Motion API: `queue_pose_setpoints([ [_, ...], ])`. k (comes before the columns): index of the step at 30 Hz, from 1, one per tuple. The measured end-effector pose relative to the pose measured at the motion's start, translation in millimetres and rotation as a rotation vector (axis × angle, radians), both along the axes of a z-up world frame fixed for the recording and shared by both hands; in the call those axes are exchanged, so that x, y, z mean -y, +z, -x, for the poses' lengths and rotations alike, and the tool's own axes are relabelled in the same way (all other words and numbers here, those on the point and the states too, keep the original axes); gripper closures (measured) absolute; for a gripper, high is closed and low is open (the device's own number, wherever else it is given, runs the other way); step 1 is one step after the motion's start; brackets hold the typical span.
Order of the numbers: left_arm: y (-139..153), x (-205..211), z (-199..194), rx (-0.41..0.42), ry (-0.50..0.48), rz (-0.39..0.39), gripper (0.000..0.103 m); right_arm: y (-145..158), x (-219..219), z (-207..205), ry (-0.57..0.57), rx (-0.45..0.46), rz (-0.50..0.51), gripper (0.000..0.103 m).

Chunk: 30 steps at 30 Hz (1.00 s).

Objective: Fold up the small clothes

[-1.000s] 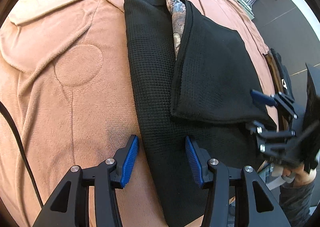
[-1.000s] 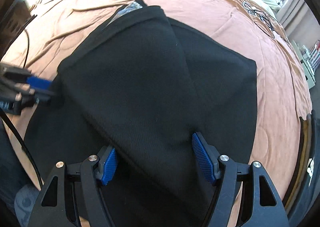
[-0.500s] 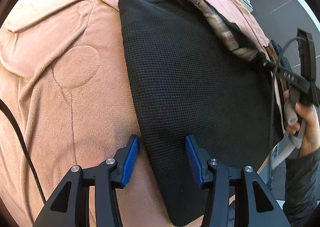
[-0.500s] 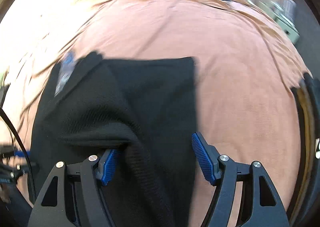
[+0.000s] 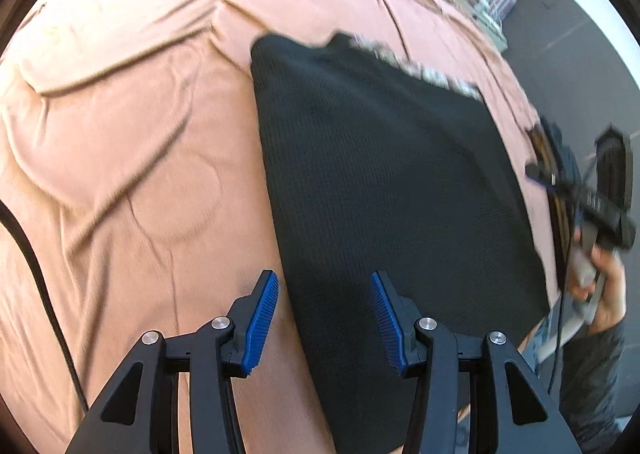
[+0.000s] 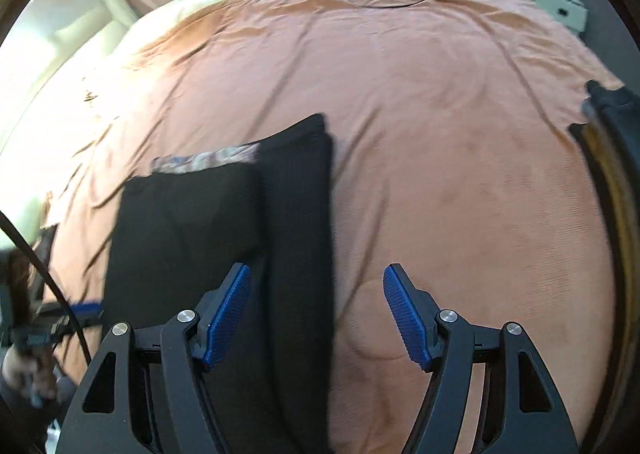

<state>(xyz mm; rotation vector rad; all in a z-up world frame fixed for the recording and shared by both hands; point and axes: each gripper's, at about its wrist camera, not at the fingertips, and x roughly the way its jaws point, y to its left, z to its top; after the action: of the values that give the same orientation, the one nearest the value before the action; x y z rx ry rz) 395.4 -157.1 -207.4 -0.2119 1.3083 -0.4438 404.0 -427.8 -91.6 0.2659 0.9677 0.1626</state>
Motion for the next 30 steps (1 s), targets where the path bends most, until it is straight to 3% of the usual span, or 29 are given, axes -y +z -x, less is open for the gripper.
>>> queue_pose_setpoints([
  [9,-10.3,-0.5,-46.4,0.043,0.063,0.007,0.053,-26.0,12.8,-40.8,0.102,-0.064,-0.099,0.035],
  [13,-17.0,1.9,-59.7,0.045,0.069,0.026,0.053,-35.2,25.3,-63.9,0.138,-0.061,-0.205,0.048],
  [17,-20.7,3.9,-74.5,0.058,0.068,0.047,0.053,-43.3,33.8,-84.7,0.188,-0.064,-0.281,0.049],
  [19,-21.3,6.0,-81.1,0.065,0.073,0.053,0.056,-48.1,36.8,-96.1,0.198,-0.066,-0.305,0.049],
  [22,-24.4,6.4,-94.9,0.072,0.091,0.072,0.067,-52.4,39.5,-113.0,0.201,-0.067,-0.33,0.059],
  [23,-26.3,6.1,-100.3,0.072,0.103,0.077,0.075,-54.4,38.8,-117.1,0.202,-0.069,-0.327,0.064],
  [24,-27.8,5.6,-103.3,0.069,0.112,0.08,0.081,-54.9,37.0,-121.7,0.206,-0.069,-0.319,0.066],
  [26,-29.2,6.2,-108.4,0.063,0.128,0.088,0.087,-53.8,31.0,-125.5,0.211,-0.068,-0.294,0.081],
  [30,-16.2,10.9,-103.3,0.1,0.12,0.06,0.094,-42.6,20.8,-116.7,0.208,-0.046,-0.23,0.092],
])
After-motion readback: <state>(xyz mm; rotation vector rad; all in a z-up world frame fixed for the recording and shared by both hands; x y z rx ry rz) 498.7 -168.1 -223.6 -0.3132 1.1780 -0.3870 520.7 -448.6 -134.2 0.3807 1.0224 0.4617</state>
